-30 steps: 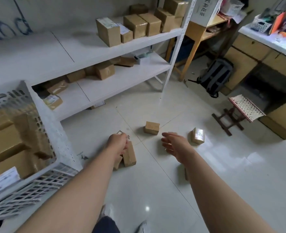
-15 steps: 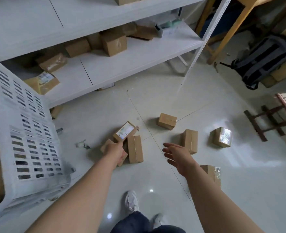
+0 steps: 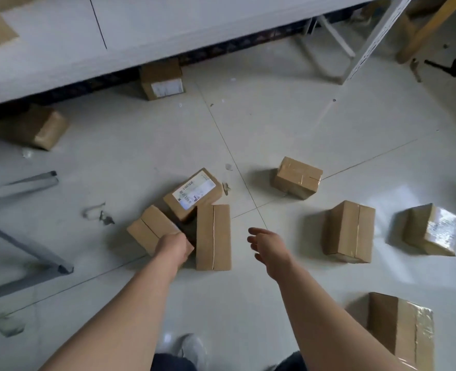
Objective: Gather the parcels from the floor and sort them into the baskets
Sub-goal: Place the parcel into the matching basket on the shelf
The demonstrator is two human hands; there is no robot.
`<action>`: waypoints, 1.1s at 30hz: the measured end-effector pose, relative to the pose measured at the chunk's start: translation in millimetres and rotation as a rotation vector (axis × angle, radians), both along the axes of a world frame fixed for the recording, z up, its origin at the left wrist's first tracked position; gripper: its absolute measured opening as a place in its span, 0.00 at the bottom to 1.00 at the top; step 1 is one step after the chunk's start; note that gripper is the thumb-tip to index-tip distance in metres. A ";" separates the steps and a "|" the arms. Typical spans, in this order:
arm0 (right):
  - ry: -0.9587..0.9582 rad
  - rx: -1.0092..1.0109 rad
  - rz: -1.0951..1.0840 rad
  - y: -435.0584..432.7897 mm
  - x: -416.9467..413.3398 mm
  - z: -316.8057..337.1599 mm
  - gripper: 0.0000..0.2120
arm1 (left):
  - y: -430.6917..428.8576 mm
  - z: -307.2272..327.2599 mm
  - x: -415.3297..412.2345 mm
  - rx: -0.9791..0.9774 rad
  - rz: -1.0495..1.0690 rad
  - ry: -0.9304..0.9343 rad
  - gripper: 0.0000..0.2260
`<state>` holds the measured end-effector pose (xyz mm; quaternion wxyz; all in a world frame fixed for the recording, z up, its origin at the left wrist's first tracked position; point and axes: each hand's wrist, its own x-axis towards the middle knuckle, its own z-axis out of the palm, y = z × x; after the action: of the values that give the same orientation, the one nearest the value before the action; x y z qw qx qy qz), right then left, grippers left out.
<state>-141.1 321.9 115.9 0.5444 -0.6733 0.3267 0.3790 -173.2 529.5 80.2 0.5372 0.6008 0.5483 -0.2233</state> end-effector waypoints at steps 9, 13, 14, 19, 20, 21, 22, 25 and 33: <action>-0.094 0.097 0.167 20.3 20.1 -122.2 0.13 | -11.4 -106.7 31.4 -0.070 0.088 -0.132 0.07; -0.155 0.068 0.187 11.6 20.9 -137.8 0.13 | -17.3 -99.1 34.9 -0.100 0.001 -0.118 0.19; -0.151 0.054 0.169 6.1 22.8 -138.7 0.14 | -18.6 -98.7 35.6 -0.100 -0.037 -0.117 0.19; -0.124 -0.085 0.138 -32.6 31.9 -141.3 0.13 | -49.6 -106.0 40.7 -0.298 -0.242 -0.139 0.15; -0.108 -0.109 0.123 -39.1 33.6 -143.9 0.12 | -59.6 -109.5 43.6 -0.298 -0.264 -0.140 0.14; -0.104 -0.123 0.091 -44.8 35.6 -146.9 0.11 | -68.2 -113.7 47.0 -0.270 -0.257 -0.145 0.13; -0.096 -0.116 0.049 -49.3 37.7 -149.2 0.10 | -75.0 -120.8 49.8 -0.222 -0.228 -0.148 0.12; -0.098 -0.080 -0.043 -59.4 41.8 -154.0 0.12 | -79.3 -140.3 51.7 -0.057 -0.111 -0.107 0.13; -0.073 -0.090 0.019 -58.4 37.2 -148.9 0.14 | -91.1 -145.7 45.7 -0.232 -0.210 -0.080 0.10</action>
<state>-103.9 263.5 -33.0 0.5213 -0.7136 0.3168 0.3444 -127.5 438.4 -65.5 0.5982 0.5972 0.4309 -0.3161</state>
